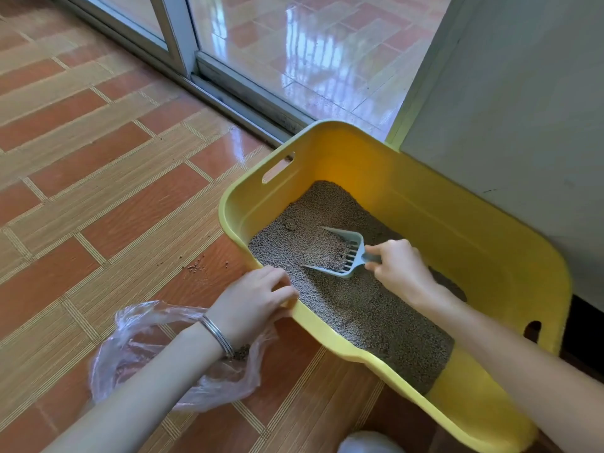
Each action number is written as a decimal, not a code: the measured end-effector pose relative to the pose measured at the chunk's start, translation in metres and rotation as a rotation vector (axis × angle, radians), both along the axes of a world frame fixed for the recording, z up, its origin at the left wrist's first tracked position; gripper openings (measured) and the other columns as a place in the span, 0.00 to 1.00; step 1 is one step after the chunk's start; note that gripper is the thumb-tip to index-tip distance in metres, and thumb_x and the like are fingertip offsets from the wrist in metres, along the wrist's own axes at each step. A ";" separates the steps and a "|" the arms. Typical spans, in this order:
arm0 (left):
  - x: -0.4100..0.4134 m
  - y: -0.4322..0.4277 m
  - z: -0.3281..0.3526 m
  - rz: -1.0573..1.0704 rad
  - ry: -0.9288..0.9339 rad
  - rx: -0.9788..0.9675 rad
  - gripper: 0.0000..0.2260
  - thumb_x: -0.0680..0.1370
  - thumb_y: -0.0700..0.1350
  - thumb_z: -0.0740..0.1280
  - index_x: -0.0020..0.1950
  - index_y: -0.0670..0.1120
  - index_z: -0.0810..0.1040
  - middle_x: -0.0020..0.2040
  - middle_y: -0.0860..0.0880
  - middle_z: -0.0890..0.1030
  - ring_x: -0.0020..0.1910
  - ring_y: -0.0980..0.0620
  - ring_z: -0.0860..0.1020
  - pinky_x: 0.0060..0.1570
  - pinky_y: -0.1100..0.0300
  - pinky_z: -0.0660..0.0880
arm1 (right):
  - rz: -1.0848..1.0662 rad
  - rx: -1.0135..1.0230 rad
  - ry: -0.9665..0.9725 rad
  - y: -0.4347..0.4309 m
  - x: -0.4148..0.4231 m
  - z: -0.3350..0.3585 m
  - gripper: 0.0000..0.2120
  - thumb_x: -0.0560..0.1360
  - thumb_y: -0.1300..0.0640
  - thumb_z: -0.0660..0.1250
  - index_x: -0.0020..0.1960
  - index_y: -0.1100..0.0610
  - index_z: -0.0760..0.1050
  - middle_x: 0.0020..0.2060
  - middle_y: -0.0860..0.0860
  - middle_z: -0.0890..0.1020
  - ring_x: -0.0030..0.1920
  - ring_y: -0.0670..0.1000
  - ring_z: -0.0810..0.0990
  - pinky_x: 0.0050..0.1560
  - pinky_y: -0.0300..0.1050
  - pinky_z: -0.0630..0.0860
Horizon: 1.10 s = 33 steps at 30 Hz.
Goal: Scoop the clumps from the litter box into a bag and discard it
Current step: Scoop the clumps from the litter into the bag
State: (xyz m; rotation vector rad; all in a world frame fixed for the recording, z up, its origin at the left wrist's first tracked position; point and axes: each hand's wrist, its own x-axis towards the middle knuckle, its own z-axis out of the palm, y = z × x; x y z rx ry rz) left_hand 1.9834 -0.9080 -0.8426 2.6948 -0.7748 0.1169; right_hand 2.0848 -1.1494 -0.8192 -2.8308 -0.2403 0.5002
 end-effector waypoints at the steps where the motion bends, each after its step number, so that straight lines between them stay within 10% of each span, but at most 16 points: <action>1: 0.000 0.000 0.000 0.006 -0.007 -0.006 0.15 0.76 0.53 0.58 0.45 0.46 0.79 0.42 0.47 0.77 0.38 0.48 0.76 0.36 0.57 0.76 | 0.028 -0.067 -0.021 0.007 0.003 0.004 0.10 0.75 0.61 0.64 0.55 0.56 0.80 0.44 0.54 0.83 0.34 0.52 0.79 0.35 0.46 0.78; 9: -0.003 -0.002 -0.008 0.052 -0.044 -0.054 0.19 0.79 0.56 0.53 0.44 0.47 0.79 0.42 0.48 0.76 0.39 0.50 0.75 0.41 0.60 0.69 | 0.057 -0.074 -0.078 0.075 0.022 0.000 0.09 0.74 0.65 0.62 0.48 0.60 0.80 0.37 0.55 0.79 0.34 0.56 0.75 0.32 0.44 0.71; 14: -0.002 -0.001 -0.012 0.067 -0.040 -0.057 0.14 0.75 0.53 0.59 0.44 0.47 0.80 0.43 0.48 0.77 0.39 0.49 0.75 0.43 0.61 0.67 | -0.127 0.302 -0.013 0.064 0.010 -0.024 0.14 0.73 0.63 0.68 0.58 0.58 0.79 0.52 0.54 0.83 0.44 0.50 0.80 0.51 0.46 0.77; 22: -0.002 0.000 -0.007 0.045 -0.021 -0.048 0.15 0.75 0.54 0.57 0.44 0.48 0.80 0.43 0.49 0.77 0.39 0.50 0.75 0.40 0.58 0.73 | -0.219 0.499 -0.080 0.049 0.004 -0.026 0.18 0.72 0.61 0.70 0.62 0.59 0.75 0.49 0.55 0.84 0.20 0.39 0.68 0.25 0.29 0.66; 33: 0.000 0.003 -0.010 0.037 0.041 -0.061 0.12 0.75 0.54 0.60 0.47 0.49 0.78 0.45 0.48 0.77 0.41 0.48 0.76 0.36 0.54 0.77 | -0.163 0.250 -0.017 -0.010 0.010 -0.003 0.19 0.72 0.61 0.70 0.62 0.58 0.75 0.43 0.52 0.84 0.27 0.49 0.72 0.26 0.39 0.67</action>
